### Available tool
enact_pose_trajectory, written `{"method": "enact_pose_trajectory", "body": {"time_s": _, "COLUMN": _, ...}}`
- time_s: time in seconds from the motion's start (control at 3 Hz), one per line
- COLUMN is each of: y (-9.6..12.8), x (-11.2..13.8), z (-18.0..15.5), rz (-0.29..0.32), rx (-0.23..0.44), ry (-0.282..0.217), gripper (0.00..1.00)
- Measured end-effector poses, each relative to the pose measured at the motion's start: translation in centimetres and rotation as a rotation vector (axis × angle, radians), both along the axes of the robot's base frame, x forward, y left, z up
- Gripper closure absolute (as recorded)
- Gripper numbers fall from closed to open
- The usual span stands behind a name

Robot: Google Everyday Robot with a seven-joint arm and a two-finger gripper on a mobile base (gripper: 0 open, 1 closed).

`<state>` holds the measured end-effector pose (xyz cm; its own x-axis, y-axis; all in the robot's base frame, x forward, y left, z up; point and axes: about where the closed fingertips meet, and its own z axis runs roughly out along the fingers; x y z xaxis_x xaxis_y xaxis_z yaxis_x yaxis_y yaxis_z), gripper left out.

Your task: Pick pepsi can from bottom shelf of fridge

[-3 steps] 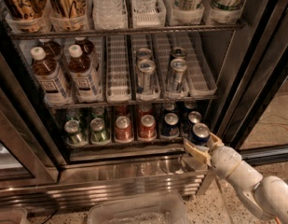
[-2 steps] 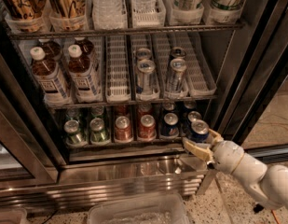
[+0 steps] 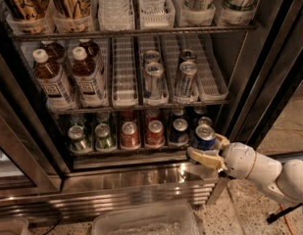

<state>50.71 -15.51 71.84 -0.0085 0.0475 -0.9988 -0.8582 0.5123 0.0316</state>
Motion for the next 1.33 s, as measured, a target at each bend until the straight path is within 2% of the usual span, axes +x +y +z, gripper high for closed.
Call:
{"method": "enact_pose_trajectory", "body": {"time_s": 0.33, "y": 0.0, "x": 0.0, "z": 0.0, "rz": 0.0, "rx": 0.0, "ry": 0.0, "gripper": 1.0}}
{"method": "enact_pose_trajectory", "body": {"time_s": 0.67, "y": 2.3, "x": -1.7, "z": 0.9, "rz": 0.064, "rx": -0.019, "ry": -0.041, "gripper": 1.0}}
{"method": "enact_pose_trajectory", "body": {"time_s": 1.0, "y": 5.5, "x": -6.3, "z": 3.1, "rz": 0.164, "rx": -0.034, "ry": -0.097, "gripper": 1.0}}
{"method": "enact_pose_trajectory", "body": {"time_s": 1.33, "y": 8.4, "x": -11.9, "z": 5.4, "rz": 0.279, "rx": -0.049, "ry": -0.125, "gripper": 1.0}}
